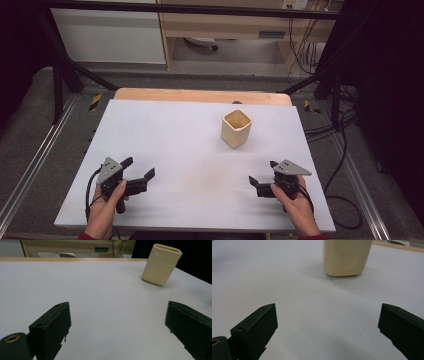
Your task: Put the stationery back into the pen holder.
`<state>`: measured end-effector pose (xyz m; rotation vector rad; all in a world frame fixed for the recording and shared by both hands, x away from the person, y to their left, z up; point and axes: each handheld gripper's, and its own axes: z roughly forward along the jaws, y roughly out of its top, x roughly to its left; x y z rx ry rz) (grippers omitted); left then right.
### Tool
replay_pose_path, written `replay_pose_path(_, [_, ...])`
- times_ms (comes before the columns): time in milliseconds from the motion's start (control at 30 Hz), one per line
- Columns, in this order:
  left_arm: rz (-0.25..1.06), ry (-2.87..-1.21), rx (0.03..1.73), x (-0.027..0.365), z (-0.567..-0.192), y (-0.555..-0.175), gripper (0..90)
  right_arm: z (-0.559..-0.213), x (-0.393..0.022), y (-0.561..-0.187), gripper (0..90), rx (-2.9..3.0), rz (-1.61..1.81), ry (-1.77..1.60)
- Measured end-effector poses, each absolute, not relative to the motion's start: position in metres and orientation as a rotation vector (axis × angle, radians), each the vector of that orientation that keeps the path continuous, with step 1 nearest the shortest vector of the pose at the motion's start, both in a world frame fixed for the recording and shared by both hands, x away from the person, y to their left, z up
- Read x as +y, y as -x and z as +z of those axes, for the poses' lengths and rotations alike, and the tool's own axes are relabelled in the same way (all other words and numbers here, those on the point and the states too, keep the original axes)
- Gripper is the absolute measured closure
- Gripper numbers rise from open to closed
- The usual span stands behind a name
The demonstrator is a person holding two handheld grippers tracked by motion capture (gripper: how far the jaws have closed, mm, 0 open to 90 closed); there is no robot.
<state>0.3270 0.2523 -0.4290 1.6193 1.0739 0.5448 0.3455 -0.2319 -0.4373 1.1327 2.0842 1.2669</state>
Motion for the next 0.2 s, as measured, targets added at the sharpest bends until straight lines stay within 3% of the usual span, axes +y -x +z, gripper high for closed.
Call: replay_pose_path(200, [0.512, -1.566, 1.091, 0.2627, -0.4244, -0.3205, 7.6, -0.4446, -0.236, -0.3504, 4.7, 2.083, 1.13, -1.231])
